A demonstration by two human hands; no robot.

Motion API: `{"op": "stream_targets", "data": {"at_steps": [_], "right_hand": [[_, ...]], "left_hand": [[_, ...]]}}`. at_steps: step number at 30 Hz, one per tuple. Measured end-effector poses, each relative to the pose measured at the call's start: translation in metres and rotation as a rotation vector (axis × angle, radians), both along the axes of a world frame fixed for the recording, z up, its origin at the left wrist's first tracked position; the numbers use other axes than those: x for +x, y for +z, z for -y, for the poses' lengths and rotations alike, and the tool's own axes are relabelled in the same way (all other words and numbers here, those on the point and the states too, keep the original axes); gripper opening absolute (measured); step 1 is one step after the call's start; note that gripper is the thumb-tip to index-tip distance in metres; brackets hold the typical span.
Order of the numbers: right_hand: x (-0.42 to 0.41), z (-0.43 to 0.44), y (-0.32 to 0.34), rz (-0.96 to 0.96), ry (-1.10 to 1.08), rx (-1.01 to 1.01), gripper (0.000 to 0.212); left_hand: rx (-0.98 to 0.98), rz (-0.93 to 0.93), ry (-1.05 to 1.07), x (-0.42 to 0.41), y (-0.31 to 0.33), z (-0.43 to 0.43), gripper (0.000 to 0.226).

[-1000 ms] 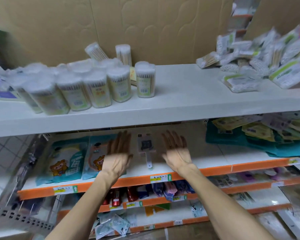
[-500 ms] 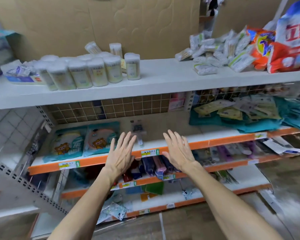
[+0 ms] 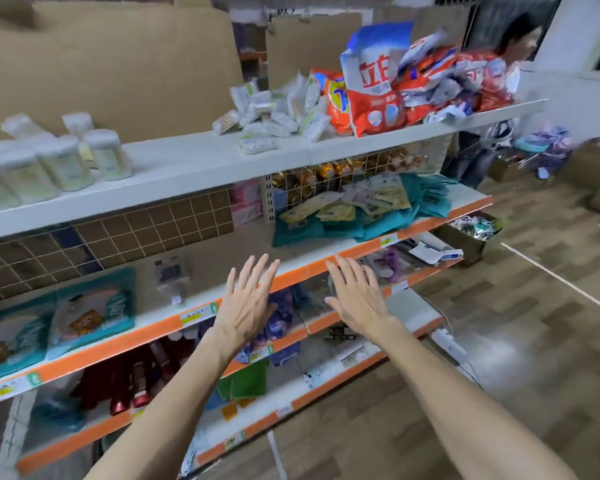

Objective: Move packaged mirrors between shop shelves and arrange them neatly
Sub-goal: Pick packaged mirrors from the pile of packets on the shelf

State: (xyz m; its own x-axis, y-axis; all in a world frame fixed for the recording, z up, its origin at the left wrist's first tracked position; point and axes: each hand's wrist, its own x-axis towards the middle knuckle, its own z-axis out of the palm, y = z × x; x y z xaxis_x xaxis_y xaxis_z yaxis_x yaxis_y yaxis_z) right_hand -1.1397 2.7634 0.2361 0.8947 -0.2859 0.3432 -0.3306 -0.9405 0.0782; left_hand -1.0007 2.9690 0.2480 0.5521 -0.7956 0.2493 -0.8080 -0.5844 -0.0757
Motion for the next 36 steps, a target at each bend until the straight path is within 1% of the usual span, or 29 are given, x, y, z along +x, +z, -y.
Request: {"op": "stream_targets", "data": {"at_steps": [3,7,10,14,16,20,24,27,29,32,35,36], "right_hand": [[-0.024,0.058,0.0,-0.025,-0.058,0.02,0.081],[-0.056,0.147,0.004,-0.049,-0.12,0.038,0.078],[-0.079,0.215,0.002,-0.052,-0.155,0.021,0.076],[-0.096,0.272,-0.002,-0.089,-0.217,0.062,0.079],[-0.095,0.29,-0.005,-0.102,-0.2,0.081,0.082],[-0.083,0.321,-0.015,-0.086,-0.175,0.098,0.081],[-0.066,0.347,-0.032,-0.139,-0.142,0.145,0.076],[-0.049,0.384,-0.037,-0.161,-0.138,0.148,0.075],[-0.032,0.414,-0.033,-0.164,-0.14,0.177,0.073],[-0.002,0.459,-0.021,-0.165,-0.129,0.137,0.071],[0.032,0.502,-0.001,-0.173,-0.098,0.13,0.07],[0.043,0.514,0.006,-0.15,-0.095,0.111,0.069]], "left_hand": [[0.006,-0.005,-0.066,-0.014,0.004,0.067,0.087],[0.025,-0.039,-0.081,-0.034,0.0,0.162,0.089],[0.025,-0.064,-0.097,-0.051,-0.007,0.224,0.084],[0.043,-0.094,-0.074,-0.066,-0.012,0.266,0.082],[0.049,-0.124,-0.044,-0.062,-0.01,0.285,0.08],[0.036,-0.18,-0.004,-0.05,-0.009,0.319,0.076],[0.02,-0.218,0.033,-0.032,-0.02,0.353,0.076],[-0.011,-0.257,0.053,-0.017,-0.026,0.388,0.076],[-0.039,-0.272,0.065,-0.002,-0.027,0.413,0.075],[-0.087,-0.257,0.109,0.027,-0.021,0.451,0.071],[-0.106,-0.325,0.2,0.06,-0.007,0.485,0.059],[-0.13,-0.35,0.201,0.071,-0.004,0.494,0.059]]}}
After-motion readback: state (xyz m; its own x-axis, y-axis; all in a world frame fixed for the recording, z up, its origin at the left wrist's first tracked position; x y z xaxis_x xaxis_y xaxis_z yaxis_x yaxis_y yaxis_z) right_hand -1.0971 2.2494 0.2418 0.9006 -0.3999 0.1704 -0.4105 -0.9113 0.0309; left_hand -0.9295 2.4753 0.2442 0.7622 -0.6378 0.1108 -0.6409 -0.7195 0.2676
